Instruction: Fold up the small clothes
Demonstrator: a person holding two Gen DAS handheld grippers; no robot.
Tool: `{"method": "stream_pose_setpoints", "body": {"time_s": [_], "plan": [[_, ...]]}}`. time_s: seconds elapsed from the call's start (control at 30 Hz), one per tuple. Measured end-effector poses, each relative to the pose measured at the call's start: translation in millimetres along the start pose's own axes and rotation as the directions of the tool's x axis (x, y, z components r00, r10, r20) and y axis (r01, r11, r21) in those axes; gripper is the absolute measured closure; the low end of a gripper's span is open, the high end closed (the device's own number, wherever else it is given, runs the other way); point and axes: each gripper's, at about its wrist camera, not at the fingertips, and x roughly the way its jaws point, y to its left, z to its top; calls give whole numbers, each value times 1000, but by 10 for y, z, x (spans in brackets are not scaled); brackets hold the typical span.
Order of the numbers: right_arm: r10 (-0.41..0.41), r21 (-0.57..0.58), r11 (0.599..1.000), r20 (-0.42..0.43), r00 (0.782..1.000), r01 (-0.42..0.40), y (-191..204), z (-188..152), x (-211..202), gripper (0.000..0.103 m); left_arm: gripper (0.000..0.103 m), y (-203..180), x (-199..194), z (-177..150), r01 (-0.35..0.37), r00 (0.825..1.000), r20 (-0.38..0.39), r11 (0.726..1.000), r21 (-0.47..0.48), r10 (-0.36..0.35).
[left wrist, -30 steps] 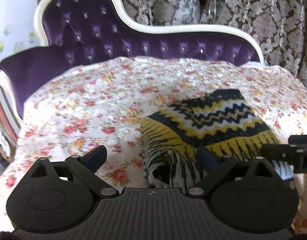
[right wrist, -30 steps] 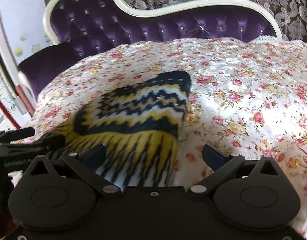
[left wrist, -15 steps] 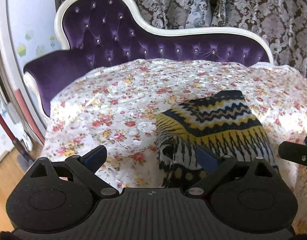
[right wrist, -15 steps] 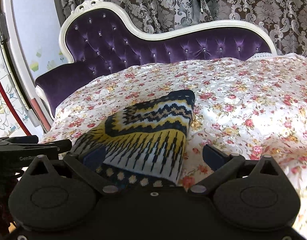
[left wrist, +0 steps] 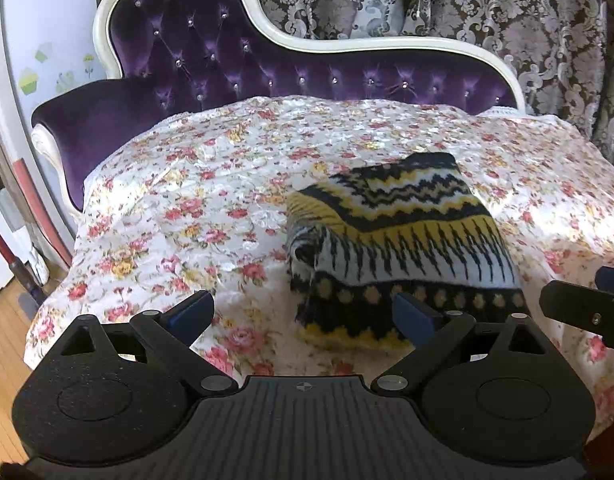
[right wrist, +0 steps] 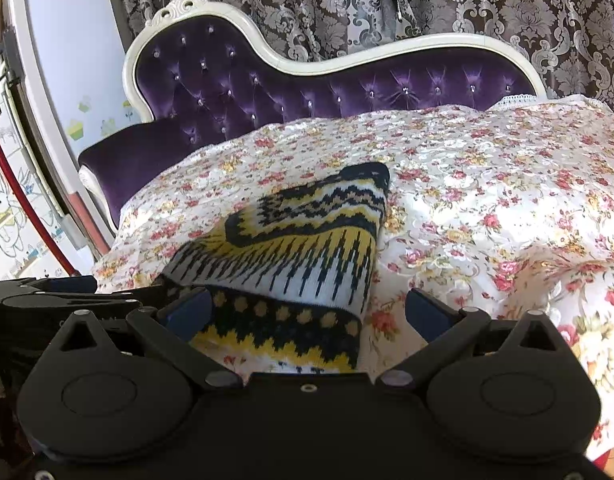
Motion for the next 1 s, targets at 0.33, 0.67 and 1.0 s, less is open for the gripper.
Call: {"method": "stream_pose_setpoints", "body": {"time_s": [0.33,0.67,1.0], "plan": [[-14,1,1000,-26,1000,14,23,-28,27,1,6,-19,18,-72,15,999,-34,1000,-5,-15],[-12,4,1000,-51,999,12,28,-56,82,1,6,-32,30,-114,21,998,-56,1000,-10,-21],[-9,16,1000,-76,997,11,19,-79,145,1,6,-12,62,-133,18,997,-73,1000,-16,-19]]}}
